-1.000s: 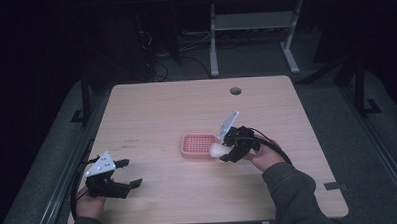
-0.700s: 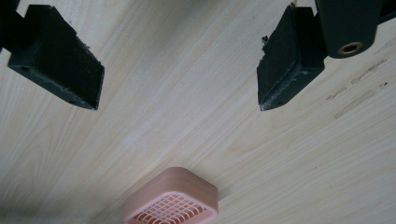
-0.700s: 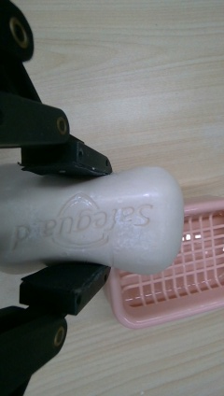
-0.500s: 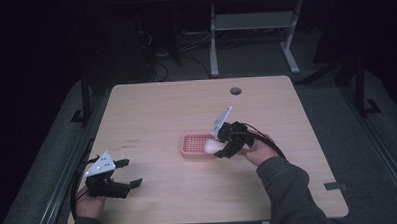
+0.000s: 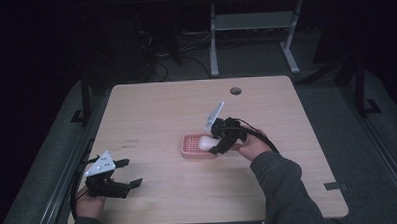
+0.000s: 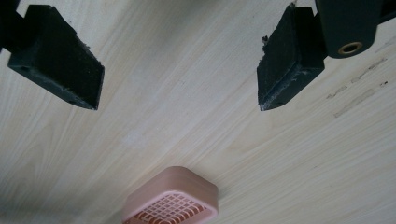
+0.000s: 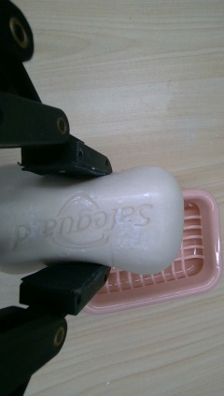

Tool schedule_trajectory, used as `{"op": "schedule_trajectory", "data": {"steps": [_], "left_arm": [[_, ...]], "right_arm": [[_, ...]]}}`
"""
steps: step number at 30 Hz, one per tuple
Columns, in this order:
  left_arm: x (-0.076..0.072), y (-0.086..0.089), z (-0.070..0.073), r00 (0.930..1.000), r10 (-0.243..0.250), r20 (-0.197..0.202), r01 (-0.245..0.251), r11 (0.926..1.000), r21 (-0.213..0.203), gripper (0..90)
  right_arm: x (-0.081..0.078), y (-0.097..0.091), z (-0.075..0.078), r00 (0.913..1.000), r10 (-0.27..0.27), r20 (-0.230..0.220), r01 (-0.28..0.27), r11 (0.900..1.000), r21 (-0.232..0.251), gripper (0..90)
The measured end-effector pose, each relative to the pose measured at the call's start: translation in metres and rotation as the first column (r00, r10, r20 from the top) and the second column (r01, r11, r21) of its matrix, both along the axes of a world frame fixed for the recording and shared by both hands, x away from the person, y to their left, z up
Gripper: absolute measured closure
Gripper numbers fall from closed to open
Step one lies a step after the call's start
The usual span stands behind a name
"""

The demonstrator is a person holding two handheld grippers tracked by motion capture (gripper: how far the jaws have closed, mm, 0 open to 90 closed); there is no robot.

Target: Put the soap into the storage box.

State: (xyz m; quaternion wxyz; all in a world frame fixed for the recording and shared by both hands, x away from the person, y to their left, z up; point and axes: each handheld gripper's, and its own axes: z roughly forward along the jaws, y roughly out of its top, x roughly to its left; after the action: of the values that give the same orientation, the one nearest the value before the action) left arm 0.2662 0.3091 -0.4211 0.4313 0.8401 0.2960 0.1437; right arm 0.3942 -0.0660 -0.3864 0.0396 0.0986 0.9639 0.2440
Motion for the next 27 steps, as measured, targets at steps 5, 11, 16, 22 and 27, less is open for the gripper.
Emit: {"op": "schedule_trajectory", "data": {"steps": [5, 11, 16, 22, 27], "left_arm": [[0.000, 0.001, 0.000, 1.0000, 0.002, 0.000, -0.002, 1.0000, 0.001, 14.8], [0.000, 0.001, 0.000, 1.0000, 0.003, 0.003, -0.003, 1.0000, -0.004, 14.8], [0.000, 0.002, 0.001, 1.0000, 0.004, 0.005, -0.004, 1.0000, -0.004, 14.8], [0.000, 0.002, 0.001, 1.0000, 0.007, 0.004, -0.007, 0.9999, -0.009, 14.8], [0.000, 0.003, 0.001, 1.0000, 0.006, 0.005, -0.006, 0.9999, -0.010, 14.8]], "right_arm": [[0.003, 0.003, 0.001, 1.0000, 0.003, 0.000, -0.003, 1.0000, 0.001, 49.0], [0.008, 0.012, 0.002, 0.9999, 0.014, -0.004, -0.014, 0.9999, -0.007, 49.0], [0.012, 0.018, 0.003, 0.9998, 0.022, -0.001, -0.022, 0.9997, -0.009, 49.0], [0.018, 0.023, 0.004, 0.9997, 0.021, -0.009, -0.021, 0.9998, -0.004, 49.0], [0.022, 0.031, 0.001, 0.9995, 0.028, -0.014, -0.028, 0.9995, -0.016, 49.0]]}}
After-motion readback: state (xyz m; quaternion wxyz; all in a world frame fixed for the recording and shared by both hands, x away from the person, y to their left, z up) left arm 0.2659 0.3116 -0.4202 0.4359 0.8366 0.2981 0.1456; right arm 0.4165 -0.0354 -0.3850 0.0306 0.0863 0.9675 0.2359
